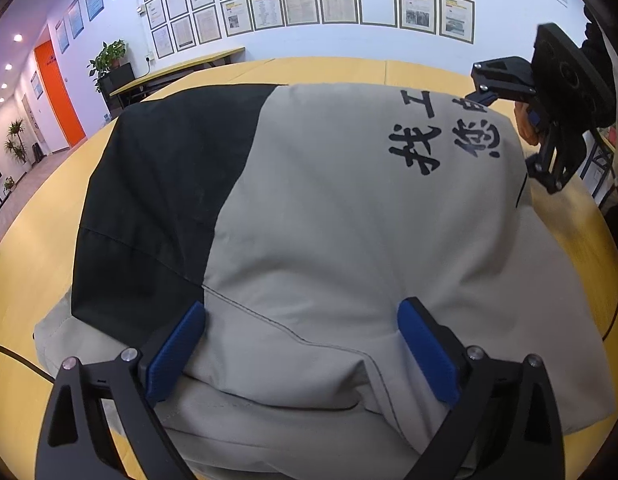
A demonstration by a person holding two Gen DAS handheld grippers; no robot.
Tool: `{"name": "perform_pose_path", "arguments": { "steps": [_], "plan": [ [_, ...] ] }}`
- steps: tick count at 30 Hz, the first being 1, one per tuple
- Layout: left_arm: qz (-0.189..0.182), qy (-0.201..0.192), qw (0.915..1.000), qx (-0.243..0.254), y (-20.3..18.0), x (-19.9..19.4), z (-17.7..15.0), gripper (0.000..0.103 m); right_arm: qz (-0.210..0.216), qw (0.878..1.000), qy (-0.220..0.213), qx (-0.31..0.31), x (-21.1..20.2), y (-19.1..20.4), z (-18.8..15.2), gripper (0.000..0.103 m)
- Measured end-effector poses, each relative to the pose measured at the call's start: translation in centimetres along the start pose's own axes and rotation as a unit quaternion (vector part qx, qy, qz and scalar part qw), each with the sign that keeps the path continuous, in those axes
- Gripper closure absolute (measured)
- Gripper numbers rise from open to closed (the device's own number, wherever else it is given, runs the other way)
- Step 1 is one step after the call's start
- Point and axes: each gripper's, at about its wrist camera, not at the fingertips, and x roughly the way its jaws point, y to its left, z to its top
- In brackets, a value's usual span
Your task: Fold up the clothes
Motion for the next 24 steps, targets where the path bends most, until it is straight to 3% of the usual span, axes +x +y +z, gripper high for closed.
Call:
{"name": "perform_pose_path", "arguments": {
  "steps": [11,14,15,17,24],
  "plan": [
    [-0.003,0.000,1.0000,0.003,-0.1,-0.2,-0.3,0.002,-0.019,0.993,-0.014,-0.113,-1.0,1.0,-1.5,0.035],
    [-0.005,-0.001,1.0000,0.003,0.0,-0.1,-0.2,0.002,-0.008,0.992,-0.016,-0.127,-1.6,0.6,-2.0,0.026],
    [-0.005,-0.002,1.0000,0.002,0.0,-0.1,-0.1,0.002,-0.007,0.991,-0.011,-0.131,-1.8,0.4,-2.2,0.019],
    [-0.009,-0.003,1.0000,0.001,0.2,0.1,0.1,0.002,-0.015,0.990,0.009,-0.142,-1.5,0.1,-2.9,0.018],
    [-0.021,-0.001,0.9998,-0.003,0.7,0.3,0.0,0.002,-0.003,0.997,0.011,-0.076,-1.6,-0.8,-2.1,0.018]
  ]
}}
